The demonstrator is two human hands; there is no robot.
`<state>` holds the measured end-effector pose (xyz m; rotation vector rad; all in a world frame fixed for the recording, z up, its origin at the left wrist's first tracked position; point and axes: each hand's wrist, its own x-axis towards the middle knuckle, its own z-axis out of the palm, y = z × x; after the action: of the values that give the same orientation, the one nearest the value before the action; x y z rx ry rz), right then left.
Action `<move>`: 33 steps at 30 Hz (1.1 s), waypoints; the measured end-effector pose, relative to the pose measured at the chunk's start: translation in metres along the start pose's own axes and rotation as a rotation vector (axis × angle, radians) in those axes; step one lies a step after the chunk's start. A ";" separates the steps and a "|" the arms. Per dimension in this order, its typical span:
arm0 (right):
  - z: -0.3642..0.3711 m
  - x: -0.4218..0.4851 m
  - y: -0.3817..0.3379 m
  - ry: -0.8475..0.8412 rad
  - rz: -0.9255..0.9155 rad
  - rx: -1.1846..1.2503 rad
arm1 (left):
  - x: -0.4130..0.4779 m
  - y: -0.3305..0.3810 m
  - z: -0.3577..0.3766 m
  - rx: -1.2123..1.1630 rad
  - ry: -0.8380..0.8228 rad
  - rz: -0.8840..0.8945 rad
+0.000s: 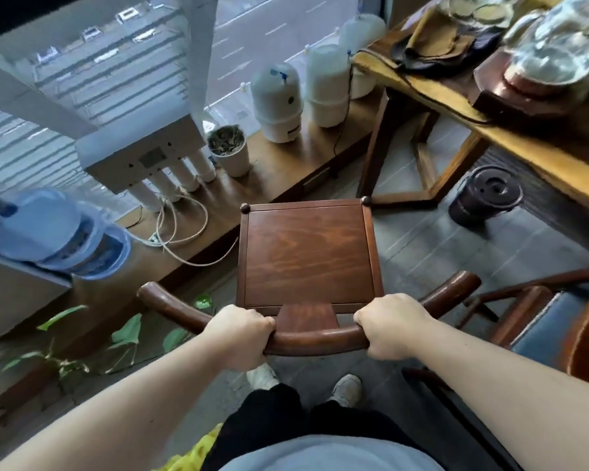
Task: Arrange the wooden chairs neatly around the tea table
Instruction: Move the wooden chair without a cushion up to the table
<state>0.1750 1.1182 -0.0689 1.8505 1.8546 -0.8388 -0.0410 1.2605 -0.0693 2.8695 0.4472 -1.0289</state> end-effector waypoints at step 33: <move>-0.005 0.014 -0.025 -0.088 0.315 0.296 | 0.041 -0.102 -0.017 0.238 -0.005 0.329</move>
<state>0.1505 1.1334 -0.0705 2.1693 1.3939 -1.1014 -0.0302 1.3707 -0.0781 2.9961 -0.1575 -1.0907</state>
